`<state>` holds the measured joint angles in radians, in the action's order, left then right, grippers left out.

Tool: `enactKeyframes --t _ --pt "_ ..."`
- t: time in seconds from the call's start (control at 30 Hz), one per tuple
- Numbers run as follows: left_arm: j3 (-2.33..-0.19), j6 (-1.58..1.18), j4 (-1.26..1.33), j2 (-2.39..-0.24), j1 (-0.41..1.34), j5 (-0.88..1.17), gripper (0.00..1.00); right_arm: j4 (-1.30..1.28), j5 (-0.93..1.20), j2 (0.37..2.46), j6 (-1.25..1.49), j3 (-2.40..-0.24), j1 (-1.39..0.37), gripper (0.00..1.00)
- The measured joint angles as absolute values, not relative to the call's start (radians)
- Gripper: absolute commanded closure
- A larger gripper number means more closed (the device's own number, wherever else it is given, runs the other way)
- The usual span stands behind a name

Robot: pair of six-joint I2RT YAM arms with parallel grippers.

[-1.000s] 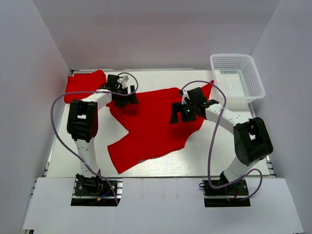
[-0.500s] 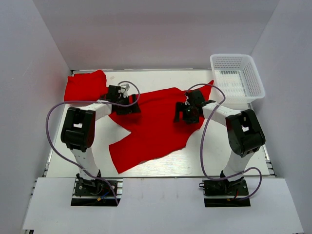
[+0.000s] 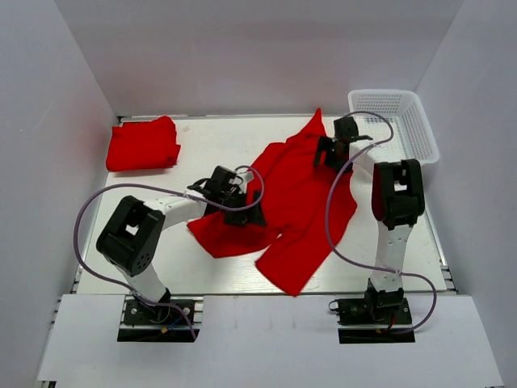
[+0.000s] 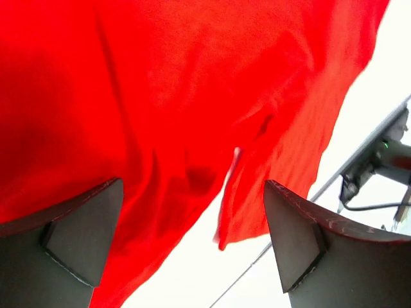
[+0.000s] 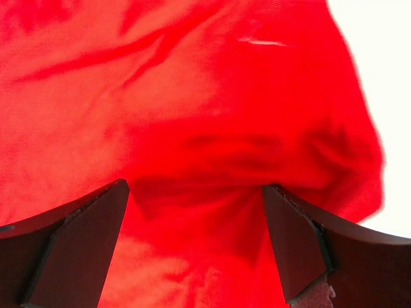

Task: Fold and stack the t-shirts
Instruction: Flatten out the tshirt

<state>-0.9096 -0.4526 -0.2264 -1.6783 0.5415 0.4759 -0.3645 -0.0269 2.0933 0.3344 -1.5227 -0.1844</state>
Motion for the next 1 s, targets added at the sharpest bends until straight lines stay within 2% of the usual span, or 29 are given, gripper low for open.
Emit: enactKeyframes --t 0.1,0.2,0.47,0.6,0.67,0.73,0.87,1.0 --pt "-0.982 -0.440 -0.289 -1.685 0.579 0.482 0.00 -0.420 -0.027 2.141 0.270 -1.624 -0.164 0.10" --pt "-1.055 -0.423 -0.351 -1.673 0.580 0.431 0.00 -0.447 -0.006 2.121 0.207 -1.636 -0.165 0.10" --pt "-1.066 -0.506 -0.600 -1.400 0.524 0.005 0.00 -0.456 0.023 1.777 0.113 -1.371 -0.259 0.10" --pt "-0.934 -0.627 -0.698 -1.192 0.466 -0.167 0.00 -0.448 0.001 1.562 0.107 -1.201 -0.369 0.10" --pt "-0.836 -0.676 -0.734 -1.100 0.433 -0.216 0.03 -0.468 -0.003 1.477 0.121 -1.114 -0.439 0.10" --pt "-0.741 -0.713 -0.763 -1.031 0.404 -0.244 0.11 -0.482 -0.001 1.422 0.134 -1.036 -0.509 0.10" --pt "-0.619 -0.739 -0.724 -1.004 0.374 -0.228 0.20 -0.544 0.006 1.357 0.190 -0.905 -0.639 0.10" --pt "-0.565 -0.722 -0.618 -1.062 0.358 -0.161 0.23 -0.613 0.009 1.336 0.263 -0.854 -0.765 0.10"
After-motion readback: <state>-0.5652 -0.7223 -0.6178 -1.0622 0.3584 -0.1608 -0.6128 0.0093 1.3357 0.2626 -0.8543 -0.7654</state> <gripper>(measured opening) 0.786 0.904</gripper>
